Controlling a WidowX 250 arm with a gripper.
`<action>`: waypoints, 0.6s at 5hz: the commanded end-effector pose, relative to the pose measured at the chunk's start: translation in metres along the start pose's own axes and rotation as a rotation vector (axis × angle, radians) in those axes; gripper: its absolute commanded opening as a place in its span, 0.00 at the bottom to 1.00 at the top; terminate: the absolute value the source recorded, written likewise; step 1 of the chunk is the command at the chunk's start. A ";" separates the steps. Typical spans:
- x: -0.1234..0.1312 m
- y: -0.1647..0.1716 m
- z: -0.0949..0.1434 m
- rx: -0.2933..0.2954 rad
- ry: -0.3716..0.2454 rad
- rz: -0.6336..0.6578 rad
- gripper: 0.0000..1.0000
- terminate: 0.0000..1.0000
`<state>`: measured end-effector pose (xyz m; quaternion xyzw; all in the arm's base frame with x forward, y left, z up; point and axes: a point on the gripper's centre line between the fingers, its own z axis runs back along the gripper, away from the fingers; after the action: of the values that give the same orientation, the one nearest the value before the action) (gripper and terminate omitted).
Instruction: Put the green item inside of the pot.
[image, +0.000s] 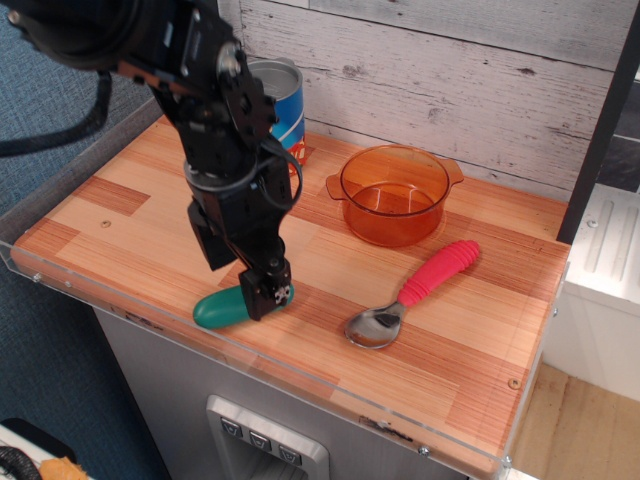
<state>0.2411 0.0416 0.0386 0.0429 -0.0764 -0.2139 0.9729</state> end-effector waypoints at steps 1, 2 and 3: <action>-0.002 -0.004 -0.010 0.009 0.004 -0.043 1.00 0.00; -0.005 -0.001 -0.015 -0.016 0.010 -0.042 1.00 0.00; -0.006 0.001 -0.020 -0.024 0.016 -0.037 1.00 0.00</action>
<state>0.2331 0.0443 0.0106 0.0266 -0.0503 -0.2338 0.9706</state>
